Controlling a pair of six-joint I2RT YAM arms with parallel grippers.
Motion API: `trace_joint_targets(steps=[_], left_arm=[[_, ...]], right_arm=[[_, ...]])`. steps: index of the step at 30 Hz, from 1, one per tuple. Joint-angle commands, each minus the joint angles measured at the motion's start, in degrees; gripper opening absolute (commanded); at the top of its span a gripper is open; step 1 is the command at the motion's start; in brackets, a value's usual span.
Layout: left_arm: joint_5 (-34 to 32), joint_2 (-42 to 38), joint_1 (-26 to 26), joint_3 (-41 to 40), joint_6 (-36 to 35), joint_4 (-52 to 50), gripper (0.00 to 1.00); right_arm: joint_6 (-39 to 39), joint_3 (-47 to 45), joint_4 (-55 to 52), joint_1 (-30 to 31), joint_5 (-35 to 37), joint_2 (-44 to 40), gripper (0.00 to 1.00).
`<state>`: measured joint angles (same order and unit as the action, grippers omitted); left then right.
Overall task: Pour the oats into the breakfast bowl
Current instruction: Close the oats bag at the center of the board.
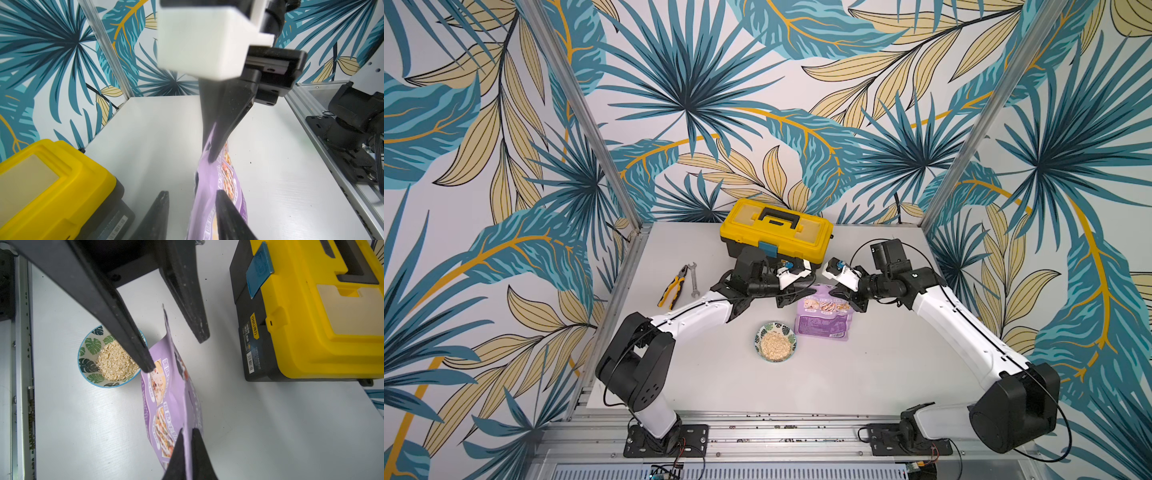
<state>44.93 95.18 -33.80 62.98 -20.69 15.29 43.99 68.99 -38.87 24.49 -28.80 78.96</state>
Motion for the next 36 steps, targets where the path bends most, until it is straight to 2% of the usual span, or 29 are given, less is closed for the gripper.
trace_joint_targets(steps=[1, 4, 8, 10, 13, 17, 19, 24, 28, 30, 32, 35, 36], left_arm=[[2.72, 1.98, -0.45, 2.89, 0.12, 2.38, 0.46], [3.7, 3.78, -0.88, 3.94, -0.24, 2.38, 0.5], [4.08, 5.9, -1.51, 5.22, -0.77, 1.59, 0.49], [3.96, 6.43, -1.7, 5.46, -1.58, 0.85, 0.45], [3.66, 6.86, -1.71, 6.02, -2.73, -1.13, 0.3], [3.51, 6.5, -1.71, 6.47, -3.49, -3.43, 0.07], [3.66, 6.05, -1.71, 6.28, -3.86, -3.6, 0.0], [3.56, 5.57, -1.71, 6.25, -5.03, -4.92, 0.0], [3.96, 5.55, -1.71, 6.36, -5.01, -5.01, 0.0], [4.19, 5.46, -1.73, 6.45, -4.81, -4.88, 0.0], [4.34, 5.37, -1.74, 6.47, -4.72, -4.83, 0.0], [4.23, 5.23, -1.71, 6.4, -4.63, -4.83, 0.0], [4.15, 5.12, -1.71, 6.37, -4.69, -4.83, 0.0]], right_arm=[[-1.58, -0.75, 2.27, 0.7, -3.18, -1.59, 0.0], [-1.88, -0.87, 2.74, 0.87, -3.49, -1.58, 0.0], [-2.48, -1.19, 3.34, 1.08, -3.33, -1.53, 0.0], [-2.64, -1.33, 3.28, 1.0, -3.02, -1.69, 0.0], [-2.63, -1.51, 3.16, 0.98, -3.0, -2.12, 0.01], [-2.46, -1.78, 2.48, 0.75, -1.16, -2.77, 0.09], [-2.13, -1.79, 1.65, 0.38, -0.2, -3.11, 0.15], [-0.48, -1.83, -0.76, -0.9, 3.0, -3.56, 0.34], [0.0, -1.01, -2.32, -1.02, 5.29, -2.06, 0.38], [0.23, -0.22, -3.06, -0.91, 5.8, -0.89, 0.36], [0.24, 0.43, -3.36, -0.94, 5.81, -0.34, 0.28], [0.53, 0.59, -2.94, -1.01, 6.35, -0.81, 0.03], [0.63, 0.56, -2.82, -1.01, 6.64, -1.23, 0.0]])
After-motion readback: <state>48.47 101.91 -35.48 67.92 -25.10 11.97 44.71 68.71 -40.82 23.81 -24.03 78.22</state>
